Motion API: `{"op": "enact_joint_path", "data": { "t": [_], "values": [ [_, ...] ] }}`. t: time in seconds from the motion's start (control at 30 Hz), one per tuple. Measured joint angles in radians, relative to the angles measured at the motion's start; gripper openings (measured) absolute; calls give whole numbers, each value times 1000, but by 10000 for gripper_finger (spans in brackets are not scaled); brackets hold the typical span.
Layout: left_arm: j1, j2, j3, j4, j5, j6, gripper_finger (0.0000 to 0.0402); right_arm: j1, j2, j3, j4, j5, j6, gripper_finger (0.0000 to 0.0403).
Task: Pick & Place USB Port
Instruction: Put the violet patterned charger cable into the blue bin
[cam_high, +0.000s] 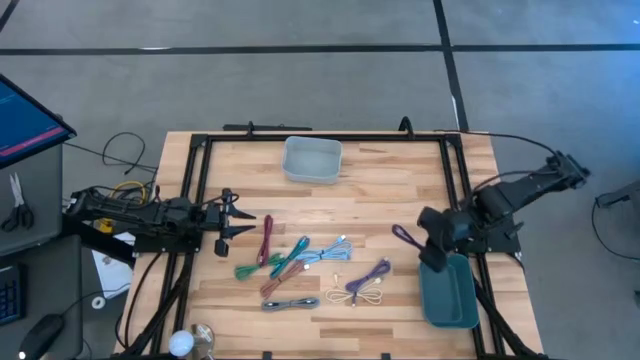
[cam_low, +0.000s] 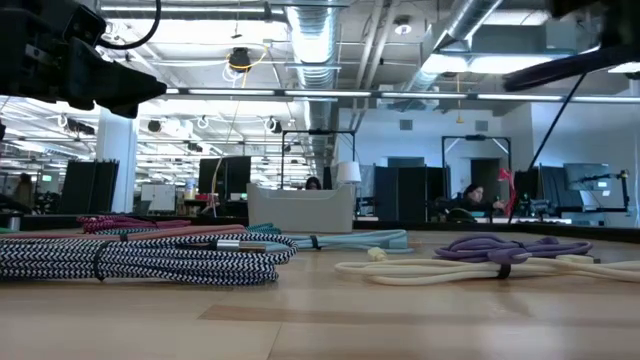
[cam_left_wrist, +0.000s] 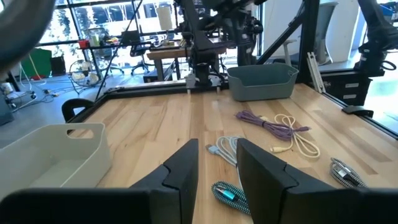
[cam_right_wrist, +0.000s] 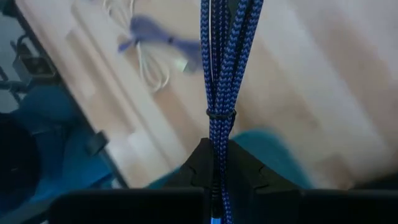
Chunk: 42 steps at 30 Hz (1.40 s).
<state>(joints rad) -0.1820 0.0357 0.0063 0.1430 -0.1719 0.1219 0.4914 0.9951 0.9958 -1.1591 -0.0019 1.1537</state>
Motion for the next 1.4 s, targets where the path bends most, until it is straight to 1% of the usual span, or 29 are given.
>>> {"op": "enact_joint_path", "data": {
  "t": [0.27, 0.43, 0.5, 0.73, 0.93, 1.07, 1.13, 1.4],
  "values": [
    [0, 0, 0, 0, 0, 0, 110, 235, 2, 0, -1, 4, 286, 10],
    [0, 0, 0, 1, 0, 0, 110, 353, 21, 0, -13, 81, 439, 10],
    [0, 0, 0, 1, 0, 0, 110, 396, 40, 0, -12, 103, 482, 10],
    [0, 0, 0, 8, 0, 0, 110, 527, 129, 0, -17, 124, 639, 10],
    [0, 0, 0, 14, 0, 0, 110, 582, 219, 0, -4, 131, 754, 10],
    [0, 0, 0, 15, 0, 0, 110, 599, 275, 0, 4, 131, 815, 10],
    [0, 0, 0, 15, 0, 0, 110, 603, 300, 0, 20, 148, 865, 10],
    [0, 0, 0, 15, 0, 0, 110, 603, 334, 0, 42, 142, 882, 10]
  ]
}}
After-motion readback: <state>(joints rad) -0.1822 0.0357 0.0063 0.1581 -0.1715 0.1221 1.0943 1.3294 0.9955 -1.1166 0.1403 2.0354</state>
